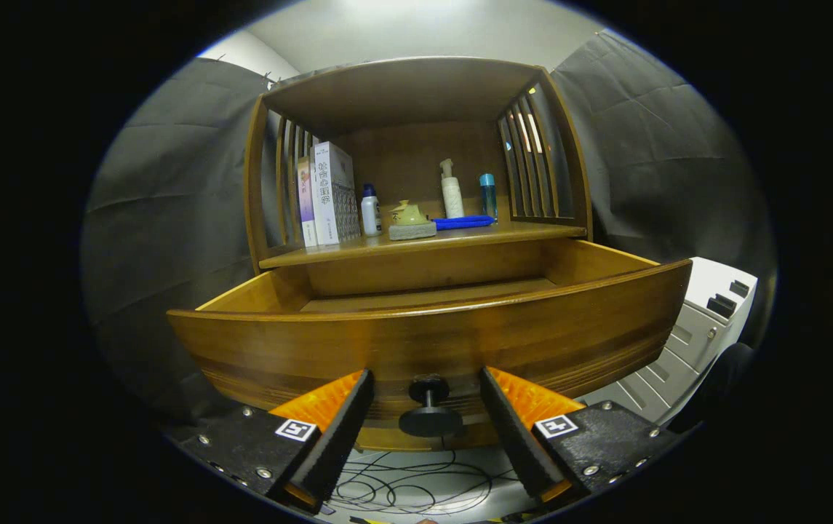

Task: Pull open the drawer, take out the items inside it, and place them on the countertop above the cabinet.

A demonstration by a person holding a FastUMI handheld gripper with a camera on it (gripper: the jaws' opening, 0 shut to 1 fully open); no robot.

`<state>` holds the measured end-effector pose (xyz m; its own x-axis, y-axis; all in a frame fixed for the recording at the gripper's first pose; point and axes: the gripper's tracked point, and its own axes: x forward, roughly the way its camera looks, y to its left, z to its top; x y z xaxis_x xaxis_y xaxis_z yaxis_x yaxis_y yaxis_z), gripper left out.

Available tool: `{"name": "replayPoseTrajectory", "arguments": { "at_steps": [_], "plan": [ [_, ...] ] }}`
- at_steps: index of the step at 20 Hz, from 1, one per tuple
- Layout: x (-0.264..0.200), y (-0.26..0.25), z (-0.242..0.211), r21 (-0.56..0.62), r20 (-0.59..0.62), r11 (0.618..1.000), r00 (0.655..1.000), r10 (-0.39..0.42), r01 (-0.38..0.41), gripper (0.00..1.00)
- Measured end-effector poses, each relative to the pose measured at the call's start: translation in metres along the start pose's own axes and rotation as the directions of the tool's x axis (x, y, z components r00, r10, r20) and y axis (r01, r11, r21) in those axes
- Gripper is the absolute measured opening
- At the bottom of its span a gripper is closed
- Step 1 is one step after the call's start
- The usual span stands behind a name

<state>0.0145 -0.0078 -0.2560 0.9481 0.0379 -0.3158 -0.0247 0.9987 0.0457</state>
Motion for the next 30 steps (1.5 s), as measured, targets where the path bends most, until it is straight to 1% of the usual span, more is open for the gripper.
{"name": "replayPoseTrajectory", "arguments": {
  "at_steps": [4, 8, 9, 10, 11, 12, 19, 24, 27, 30],
  "plan": [
    [0.016, -0.002, 0.007, -0.004, 0.002, 1.000, 1.000, 0.015, -0.015, 0.94],
    [0.038, -0.002, 0.019, -0.012, 0.014, 1.000, 1.000, 0.013, -0.013, 0.94],
    [0.045, -0.001, 0.023, -0.002, 0.027, 1.000, 1.000, 0.010, -0.010, 0.94],
    [0.051, 0.000, 0.021, 0.001, 0.006, 1.000, 1.000, 0.011, -0.011, 0.94],
    [0.061, -0.002, 0.027, 0.003, 0.025, 1.000, 1.000, 0.009, -0.009, 0.94],
    [0.067, -0.002, 0.024, 0.001, 0.011, 1.000, 1.000, 0.009, -0.009, 0.94],
    [0.120, -0.001, 0.039, -0.012, 0.020, 1.000, 1.000, -0.001, 0.001, 0.94],
    [0.153, -0.001, 0.045, -0.069, 0.023, 0.997, 1.000, -0.016, 0.017, 0.94],
    [0.169, 0.001, 0.048, -0.061, 0.017, 0.998, 1.000, -0.020, 0.021, 0.94],
    [0.173, 0.001, 0.050, -0.063, 0.019, 0.997, 0.999, -0.033, 0.034, 0.94]
  ]
}}
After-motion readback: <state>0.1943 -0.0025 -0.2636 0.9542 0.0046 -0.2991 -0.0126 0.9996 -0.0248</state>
